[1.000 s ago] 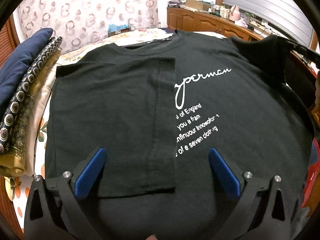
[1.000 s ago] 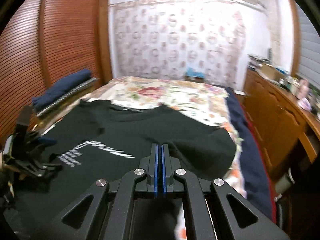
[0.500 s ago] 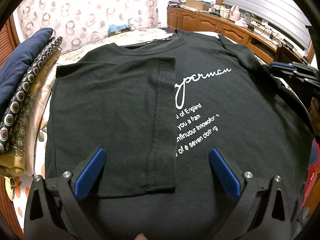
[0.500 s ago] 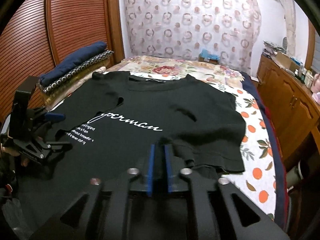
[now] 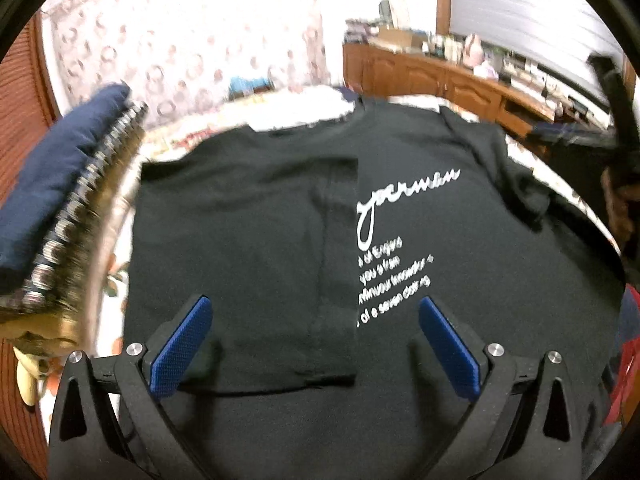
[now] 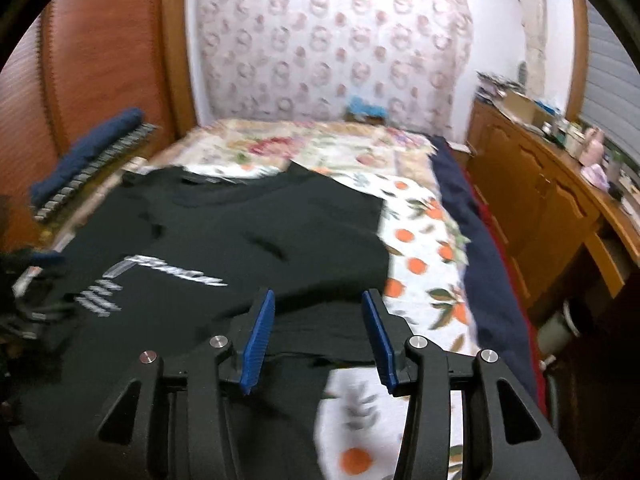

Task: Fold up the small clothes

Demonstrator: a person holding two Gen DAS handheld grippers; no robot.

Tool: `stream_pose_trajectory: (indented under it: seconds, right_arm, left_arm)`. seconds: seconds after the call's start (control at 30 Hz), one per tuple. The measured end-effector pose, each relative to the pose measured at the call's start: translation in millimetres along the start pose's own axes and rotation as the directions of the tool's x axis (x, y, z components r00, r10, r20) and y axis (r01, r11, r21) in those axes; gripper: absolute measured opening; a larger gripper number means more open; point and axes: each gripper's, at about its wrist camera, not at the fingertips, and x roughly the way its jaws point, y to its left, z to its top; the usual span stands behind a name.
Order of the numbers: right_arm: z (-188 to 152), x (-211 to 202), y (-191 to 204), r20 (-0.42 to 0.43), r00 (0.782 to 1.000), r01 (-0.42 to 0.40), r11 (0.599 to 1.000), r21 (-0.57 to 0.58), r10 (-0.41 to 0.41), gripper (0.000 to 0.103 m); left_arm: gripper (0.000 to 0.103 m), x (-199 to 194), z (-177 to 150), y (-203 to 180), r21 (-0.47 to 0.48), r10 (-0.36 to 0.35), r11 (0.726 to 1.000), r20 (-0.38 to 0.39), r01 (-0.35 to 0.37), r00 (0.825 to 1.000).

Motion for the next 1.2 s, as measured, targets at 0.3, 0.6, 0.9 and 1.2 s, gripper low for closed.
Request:
stream_pose_trajectory:
  seconds: [0.3,0.6,0.9,1.2]
  right_arm:
    - [-4,37,-18,-0.120,0.992,-0.016,0.995,0.097,0.027,0.047]
    - [-2,34,0,-0.138,0.990,-0.028,0.999,0.015,0.030,0.009]
    - [28,12,29,-0.048,0.997,-0.058,0.996,-0.067,0.055,0.007]
    - [70,22,89,-0.035,0.979,-0.204,0.963,-0.176,0.201,0.006]
  left_arm:
    - [0.103,-54,9,2,-0.027,-0.032,0.999,0.138,0.036,0.990]
    - [0.103,-67,10,0,-0.023,-0.037,0.999,0.184,0.042,0.982]
    - [0.103,-61,2,12,-0.051,-0.014,0.998,0.160,0.022,0.987]
    - [0.103,-65,0,19,-0.064,0.002,0.998,0.160,0.009,0.987]
